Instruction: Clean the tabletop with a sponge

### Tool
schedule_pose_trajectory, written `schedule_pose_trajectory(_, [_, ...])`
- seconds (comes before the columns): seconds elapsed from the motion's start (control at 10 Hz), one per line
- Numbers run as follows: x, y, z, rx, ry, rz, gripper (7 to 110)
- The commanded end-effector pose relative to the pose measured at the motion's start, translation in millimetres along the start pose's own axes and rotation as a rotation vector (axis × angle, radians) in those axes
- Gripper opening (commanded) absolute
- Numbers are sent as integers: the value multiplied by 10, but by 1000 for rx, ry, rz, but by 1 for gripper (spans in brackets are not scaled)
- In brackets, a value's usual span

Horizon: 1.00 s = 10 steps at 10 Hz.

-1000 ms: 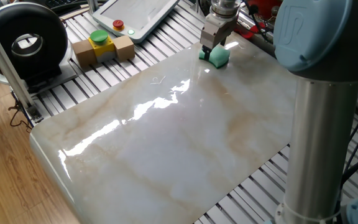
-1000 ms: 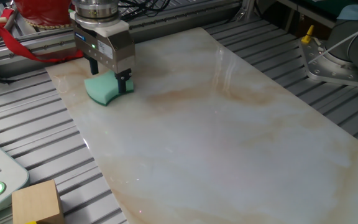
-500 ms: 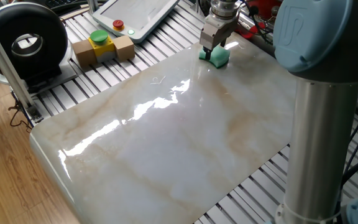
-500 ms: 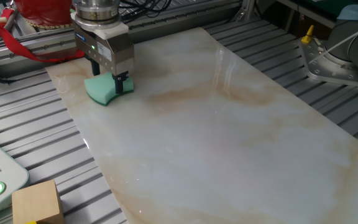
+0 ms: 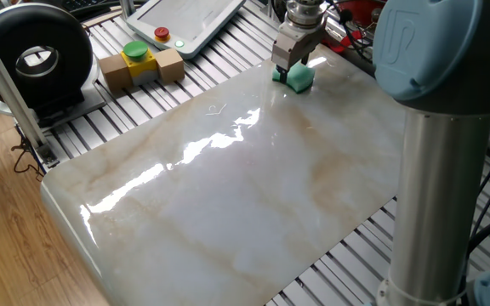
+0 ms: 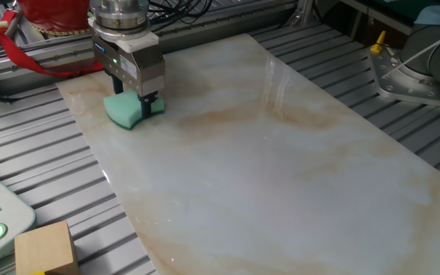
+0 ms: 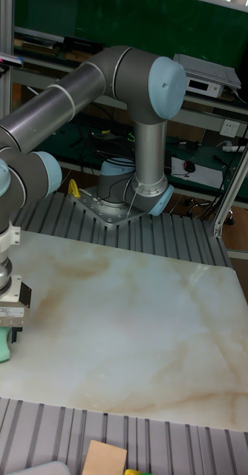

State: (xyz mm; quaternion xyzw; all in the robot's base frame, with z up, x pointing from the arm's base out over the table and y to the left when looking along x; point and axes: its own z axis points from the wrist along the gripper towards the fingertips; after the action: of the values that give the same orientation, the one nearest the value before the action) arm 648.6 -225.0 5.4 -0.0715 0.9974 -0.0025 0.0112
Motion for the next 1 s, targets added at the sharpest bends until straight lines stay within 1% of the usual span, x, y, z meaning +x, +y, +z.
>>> schedule_pose_trajectory(0.0, [6,19,8,-5,-3,9,88])
schedule_pose_trajectory(0.9, [28,0,-2,0,1,-1,88])
